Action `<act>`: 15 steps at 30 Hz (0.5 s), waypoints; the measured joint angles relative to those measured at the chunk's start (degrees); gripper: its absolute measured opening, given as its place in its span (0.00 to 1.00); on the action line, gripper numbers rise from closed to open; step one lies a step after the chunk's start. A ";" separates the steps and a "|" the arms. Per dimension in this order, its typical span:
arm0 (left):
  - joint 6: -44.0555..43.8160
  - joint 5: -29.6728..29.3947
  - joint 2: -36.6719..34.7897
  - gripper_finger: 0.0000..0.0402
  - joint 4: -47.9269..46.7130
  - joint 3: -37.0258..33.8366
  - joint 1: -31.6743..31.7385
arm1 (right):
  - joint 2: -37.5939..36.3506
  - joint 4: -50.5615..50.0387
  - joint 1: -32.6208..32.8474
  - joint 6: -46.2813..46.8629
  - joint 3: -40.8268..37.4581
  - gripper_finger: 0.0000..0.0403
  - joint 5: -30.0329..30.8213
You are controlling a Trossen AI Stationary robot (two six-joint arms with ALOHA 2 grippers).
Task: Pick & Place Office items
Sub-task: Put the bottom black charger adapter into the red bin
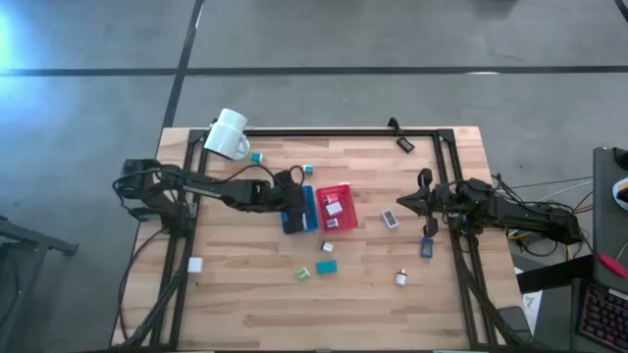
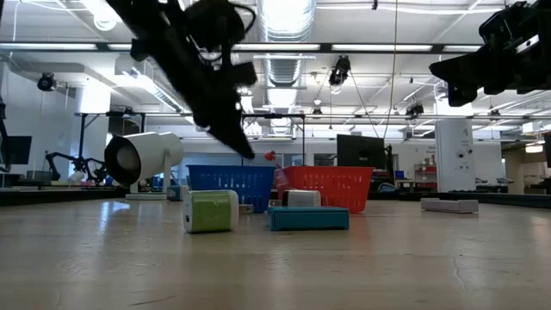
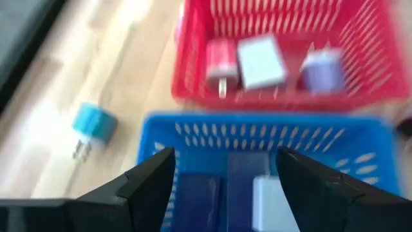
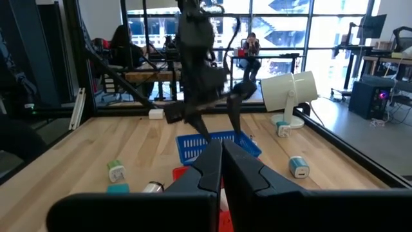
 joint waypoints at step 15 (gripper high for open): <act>9.72 6.61 -27.13 0.17 21.07 -9.15 -4.86 | 0.00 0.11 0.02 -1.51 0.00 0.02 0.05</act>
